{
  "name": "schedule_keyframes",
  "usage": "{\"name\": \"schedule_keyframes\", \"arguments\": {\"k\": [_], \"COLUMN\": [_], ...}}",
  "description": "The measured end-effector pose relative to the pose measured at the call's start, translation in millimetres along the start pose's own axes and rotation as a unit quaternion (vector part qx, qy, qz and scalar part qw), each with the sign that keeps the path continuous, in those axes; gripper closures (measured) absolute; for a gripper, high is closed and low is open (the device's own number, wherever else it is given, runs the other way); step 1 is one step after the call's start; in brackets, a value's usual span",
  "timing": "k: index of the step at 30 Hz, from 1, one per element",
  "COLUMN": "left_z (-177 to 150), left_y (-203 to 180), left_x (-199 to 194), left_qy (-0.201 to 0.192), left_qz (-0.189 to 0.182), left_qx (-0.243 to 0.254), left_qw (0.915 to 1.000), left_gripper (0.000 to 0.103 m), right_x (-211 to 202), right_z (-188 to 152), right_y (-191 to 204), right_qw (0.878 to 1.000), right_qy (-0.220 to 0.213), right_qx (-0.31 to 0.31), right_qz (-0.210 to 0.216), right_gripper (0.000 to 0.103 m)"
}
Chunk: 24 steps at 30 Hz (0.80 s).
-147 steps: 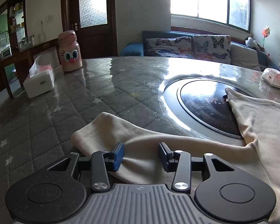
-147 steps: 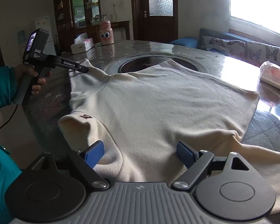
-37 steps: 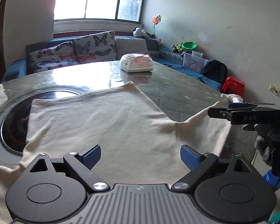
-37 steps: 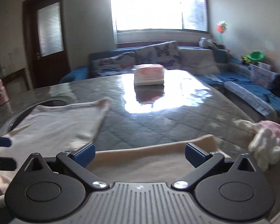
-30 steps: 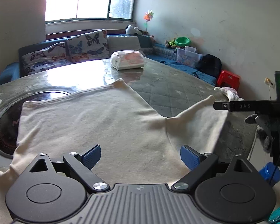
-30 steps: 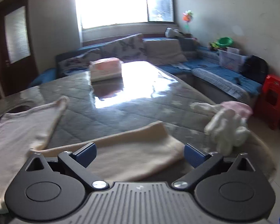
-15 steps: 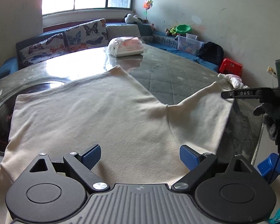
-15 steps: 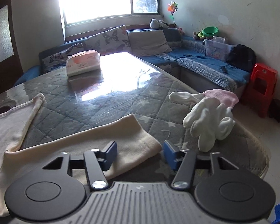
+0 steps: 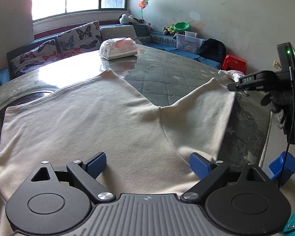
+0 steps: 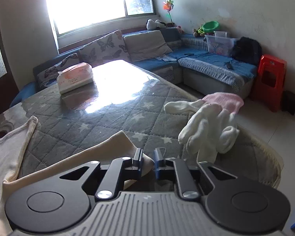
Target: Fold clothes
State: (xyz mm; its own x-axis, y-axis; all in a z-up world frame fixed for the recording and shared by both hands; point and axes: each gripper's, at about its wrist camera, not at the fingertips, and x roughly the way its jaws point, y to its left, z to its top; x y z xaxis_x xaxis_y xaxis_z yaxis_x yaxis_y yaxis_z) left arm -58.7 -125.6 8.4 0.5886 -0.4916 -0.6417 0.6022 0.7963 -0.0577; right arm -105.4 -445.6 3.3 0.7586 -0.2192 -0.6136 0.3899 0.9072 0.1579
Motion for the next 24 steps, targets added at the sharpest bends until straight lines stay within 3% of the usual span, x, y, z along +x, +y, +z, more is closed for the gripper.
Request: {"name": "schedule_keyframes", "arguments": {"k": [2, 5, 6, 8, 11, 17, 24], "left_z": [0.8, 2.2, 2.7, 3.9, 3.8, 3.1, 2.0], "left_y": [-1.6, -6.3, -7.9, -9.9, -11.1, -11.1, 0.9], "left_x": [-0.6, -1.5, -1.2, 0.5, 2.5, 4.1, -11.5], "left_qy": [-0.003, -0.005, -0.006, -0.004, 0.001, 0.004, -0.003], "left_qz": [-0.003, -0.004, -0.004, 0.001, 0.009, 0.019, 0.033], "left_qx": [-0.004, 0.001, 0.004, 0.005, 0.004, 0.004, -0.003], "left_qw": [1.0000, 1.0000, 1.0000, 1.0000, 1.0000, 0.9998, 0.9994], "left_gripper": [0.009, 0.009, 0.009, 0.009, 0.009, 0.009, 0.009], "right_x": [0.3, -0.2, 0.4, 0.3, -4.7, -34.2, -74.7], "right_z": [-1.4, -4.0, -5.0, -5.6, -2.6, 13.5, 40.2], "right_y": [-0.5, 1.5, 3.5, 5.8, 4.7, 2.8, 28.1], "right_qw": [1.000, 1.000, 1.000, 1.000, 1.000, 0.996, 0.984], "right_qy": [0.001, -0.005, -0.007, -0.009, -0.014, -0.040, -0.065], "right_qx": [0.006, 0.003, -0.006, -0.016, -0.007, 0.019, -0.016], "right_qz": [0.000, 0.002, -0.001, 0.000, 0.015, 0.077, 0.165], "right_gripper": [0.065, 0.066, 0.069, 0.088, 0.097, 0.098, 0.098]}}
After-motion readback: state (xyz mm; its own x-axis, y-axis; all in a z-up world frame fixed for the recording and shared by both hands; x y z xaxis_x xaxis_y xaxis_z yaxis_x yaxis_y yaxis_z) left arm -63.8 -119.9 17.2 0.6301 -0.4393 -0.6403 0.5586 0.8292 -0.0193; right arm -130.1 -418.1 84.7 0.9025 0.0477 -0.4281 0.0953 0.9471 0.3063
